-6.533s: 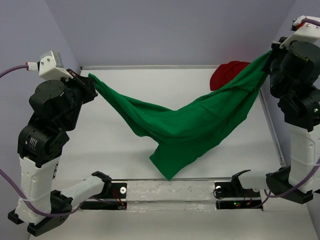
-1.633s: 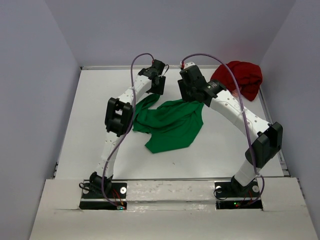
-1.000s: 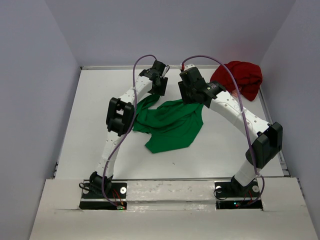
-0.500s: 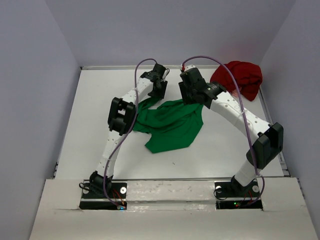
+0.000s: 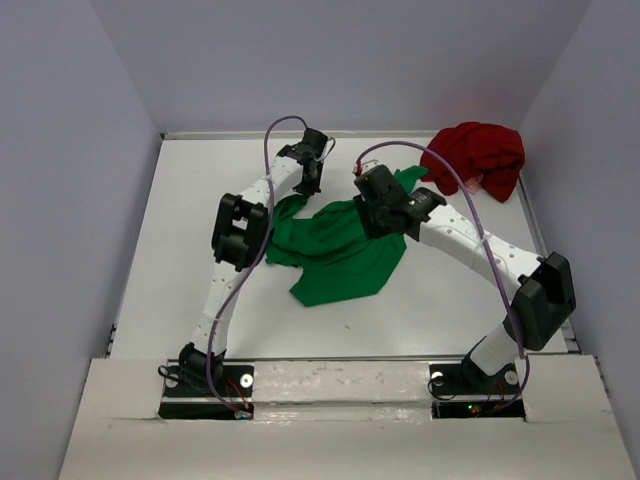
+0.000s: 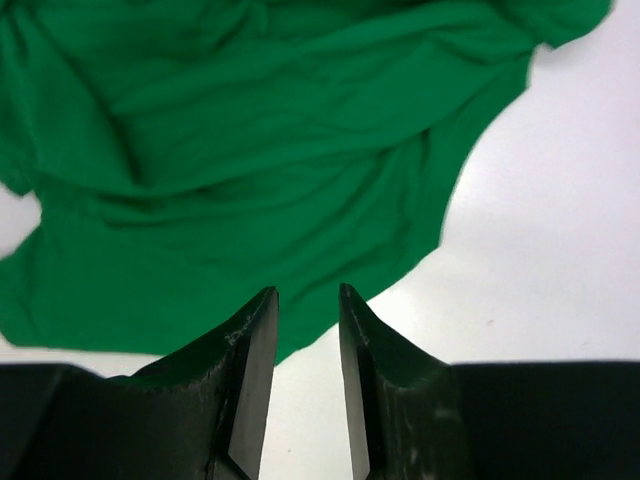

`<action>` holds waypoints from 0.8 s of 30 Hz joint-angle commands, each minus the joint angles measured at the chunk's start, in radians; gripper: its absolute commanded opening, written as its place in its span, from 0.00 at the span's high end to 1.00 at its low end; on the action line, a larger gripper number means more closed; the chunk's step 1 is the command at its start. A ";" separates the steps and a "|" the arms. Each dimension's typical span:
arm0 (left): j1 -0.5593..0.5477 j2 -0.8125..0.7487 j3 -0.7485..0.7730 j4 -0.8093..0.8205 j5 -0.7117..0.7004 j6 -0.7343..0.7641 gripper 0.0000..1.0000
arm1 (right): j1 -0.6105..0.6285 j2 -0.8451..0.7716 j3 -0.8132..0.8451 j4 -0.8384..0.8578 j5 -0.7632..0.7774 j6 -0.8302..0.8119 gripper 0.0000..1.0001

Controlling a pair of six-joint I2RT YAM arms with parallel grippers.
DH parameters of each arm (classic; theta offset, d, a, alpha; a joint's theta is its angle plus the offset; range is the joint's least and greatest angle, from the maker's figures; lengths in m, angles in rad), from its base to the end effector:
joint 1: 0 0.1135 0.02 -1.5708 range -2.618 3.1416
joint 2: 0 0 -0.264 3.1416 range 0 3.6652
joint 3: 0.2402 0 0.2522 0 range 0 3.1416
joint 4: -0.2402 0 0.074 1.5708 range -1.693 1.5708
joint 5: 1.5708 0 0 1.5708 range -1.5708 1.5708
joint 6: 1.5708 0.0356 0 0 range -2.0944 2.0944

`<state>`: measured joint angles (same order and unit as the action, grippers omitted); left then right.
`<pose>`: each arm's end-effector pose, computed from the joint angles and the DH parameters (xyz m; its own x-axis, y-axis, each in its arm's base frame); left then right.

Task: Fold and stack the t-shirts
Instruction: Move the tshirt to the center of the board

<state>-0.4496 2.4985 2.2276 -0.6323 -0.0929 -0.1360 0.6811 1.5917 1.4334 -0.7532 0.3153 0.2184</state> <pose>0.4978 -0.2365 0.1781 -0.7524 0.2132 -0.6233 0.2816 0.9595 -0.0118 0.2734 0.2074 0.3128 -0.6972 -0.2999 -0.6511 -0.3073 0.9456 -0.1066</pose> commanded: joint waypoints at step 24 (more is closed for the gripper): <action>-0.038 -0.806 -0.451 0.039 -0.338 -0.085 1.00 | 0.183 -0.204 -0.246 -0.034 0.099 0.364 0.39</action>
<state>-0.4774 1.8378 1.8458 -0.5957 -0.3054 -0.1890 0.8650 1.3685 1.1362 -0.7692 0.3630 0.5476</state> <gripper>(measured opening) 0.033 0.603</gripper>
